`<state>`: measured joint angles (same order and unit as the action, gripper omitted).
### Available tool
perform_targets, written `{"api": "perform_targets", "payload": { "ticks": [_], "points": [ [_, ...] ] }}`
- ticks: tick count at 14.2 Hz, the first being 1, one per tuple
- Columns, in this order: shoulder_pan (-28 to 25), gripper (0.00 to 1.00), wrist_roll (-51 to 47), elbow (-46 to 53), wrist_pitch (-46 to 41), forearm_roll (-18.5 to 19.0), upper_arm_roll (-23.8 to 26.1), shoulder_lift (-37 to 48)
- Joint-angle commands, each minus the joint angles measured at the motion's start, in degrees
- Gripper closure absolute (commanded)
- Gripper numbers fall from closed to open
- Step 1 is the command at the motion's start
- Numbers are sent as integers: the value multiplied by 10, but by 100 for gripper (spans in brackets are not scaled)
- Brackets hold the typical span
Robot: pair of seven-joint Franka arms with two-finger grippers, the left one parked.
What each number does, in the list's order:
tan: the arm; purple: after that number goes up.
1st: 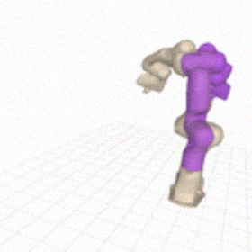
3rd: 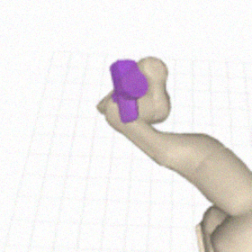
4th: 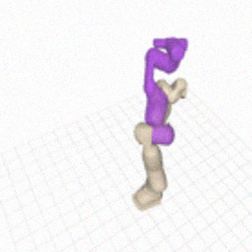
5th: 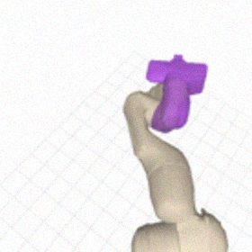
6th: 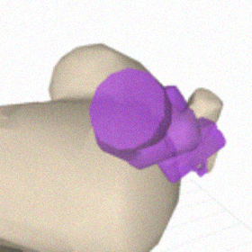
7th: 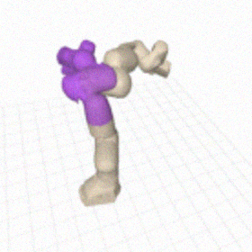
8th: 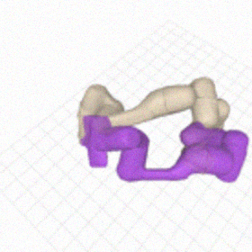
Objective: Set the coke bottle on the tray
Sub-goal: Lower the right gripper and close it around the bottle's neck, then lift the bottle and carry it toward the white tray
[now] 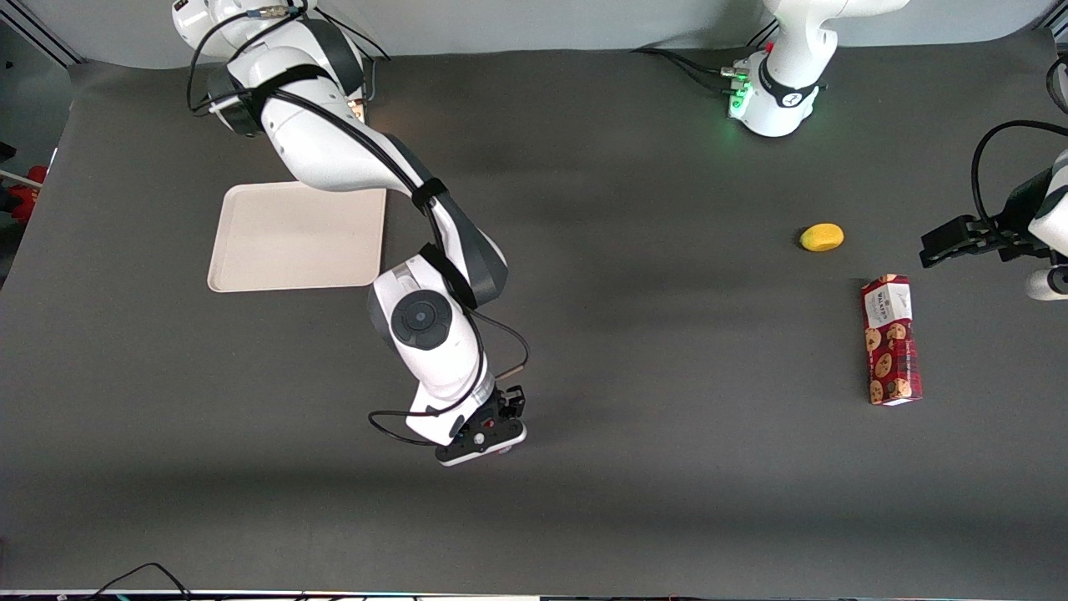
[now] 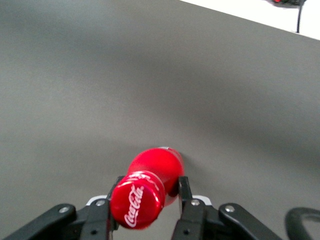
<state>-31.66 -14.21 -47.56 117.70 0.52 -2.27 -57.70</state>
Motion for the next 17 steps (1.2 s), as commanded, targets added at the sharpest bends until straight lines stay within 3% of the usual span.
{"api": "perform_targets", "payload": {
  "ticks": [1,6,11,13,15,17],
  "points": [
    [2,100,16,-7,-93,-10,3,76],
    [7,100,38,-6,-203,-55,3,174],
    [34,100,90,-28,-235,-55,-6,226],
    [52,100,106,-111,-230,-51,-13,270],
    [53,100,152,-215,-204,-48,-54,330],
    [61,100,197,-370,-118,-48,-74,412]
  ]
}}
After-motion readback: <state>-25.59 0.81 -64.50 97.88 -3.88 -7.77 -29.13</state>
